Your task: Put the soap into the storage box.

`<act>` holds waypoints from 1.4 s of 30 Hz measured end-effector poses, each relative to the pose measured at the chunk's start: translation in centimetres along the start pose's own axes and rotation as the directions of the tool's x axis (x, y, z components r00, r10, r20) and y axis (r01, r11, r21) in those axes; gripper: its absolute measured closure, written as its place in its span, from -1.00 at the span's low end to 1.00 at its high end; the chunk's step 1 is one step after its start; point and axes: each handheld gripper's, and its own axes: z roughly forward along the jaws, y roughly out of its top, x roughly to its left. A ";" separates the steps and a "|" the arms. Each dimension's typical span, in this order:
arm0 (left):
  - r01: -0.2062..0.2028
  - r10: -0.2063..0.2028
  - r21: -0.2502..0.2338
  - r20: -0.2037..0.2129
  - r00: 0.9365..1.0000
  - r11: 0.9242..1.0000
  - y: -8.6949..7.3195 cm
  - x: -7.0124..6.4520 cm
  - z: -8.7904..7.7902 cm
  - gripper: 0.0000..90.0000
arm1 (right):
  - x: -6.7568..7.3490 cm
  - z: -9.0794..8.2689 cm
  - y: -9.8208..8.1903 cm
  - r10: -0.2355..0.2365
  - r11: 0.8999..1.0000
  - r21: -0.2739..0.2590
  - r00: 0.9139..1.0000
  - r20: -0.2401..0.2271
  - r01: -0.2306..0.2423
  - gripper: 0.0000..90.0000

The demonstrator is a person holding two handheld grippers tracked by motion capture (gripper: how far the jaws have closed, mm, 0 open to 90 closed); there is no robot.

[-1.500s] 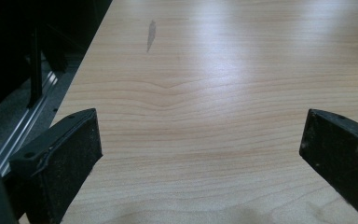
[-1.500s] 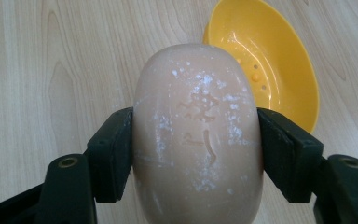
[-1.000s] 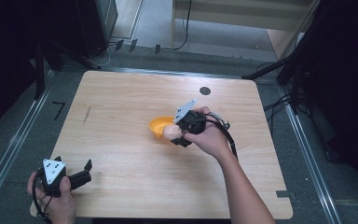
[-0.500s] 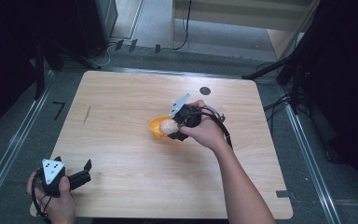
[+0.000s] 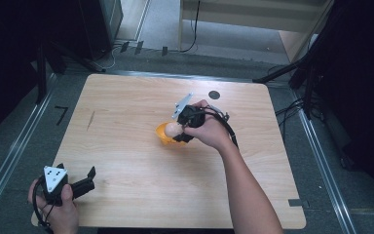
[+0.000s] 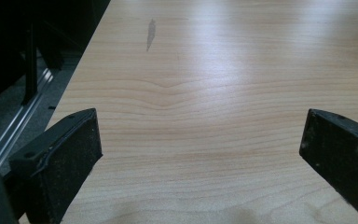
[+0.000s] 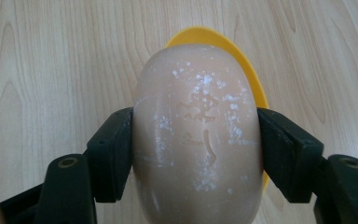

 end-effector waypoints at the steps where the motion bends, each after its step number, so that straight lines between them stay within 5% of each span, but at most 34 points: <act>1: 0.000 0.000 0.000 0.000 1.000 1.000 0.0 0.0 0.0 -1.00 | 0.0 0.0 0.0 0.000 1.000 0.000 1.000 0.000 0.000 -0.26; 19: 0.015 -0.015 -0.002 0.007 1.000 1.000 0.0 0.1 0.0 -1.00 | -1.3 1.9 0.1 -0.008 0.999 0.033 1.000 -0.008 0.008 -0.26; 24: 0.016 -0.016 -0.005 0.005 1.000 1.000 0.0 0.1 0.0 -1.00 | -1.8 1.2 0.1 0.017 0.999 -0.041 1.000 -0.007 -0.017 -0.16; 29: 0.015 -0.015 -0.006 0.004 1.000 1.000 0.0 0.1 0.0 -1.00 | -1.6 0.9 -0.1 0.032 0.999 -0.005 0.999 0.000 -0.032 -0.21; 37: 0.010 -0.010 -0.006 0.002 1.000 1.000 0.0 0.1 0.0 -1.00 | -1.0 0.8 -0.9 0.044 0.999 -0.020 0.999 -0.011 -0.045 -0.46; 42: 0.005 -0.005 -0.003 -0.002 1.000 1.000 0.0 0.1 0.0 -1.00 | 0.0 0.4 -1.7 0.098 0.995 -0.025 0.995 0.006 -0.098 -0.69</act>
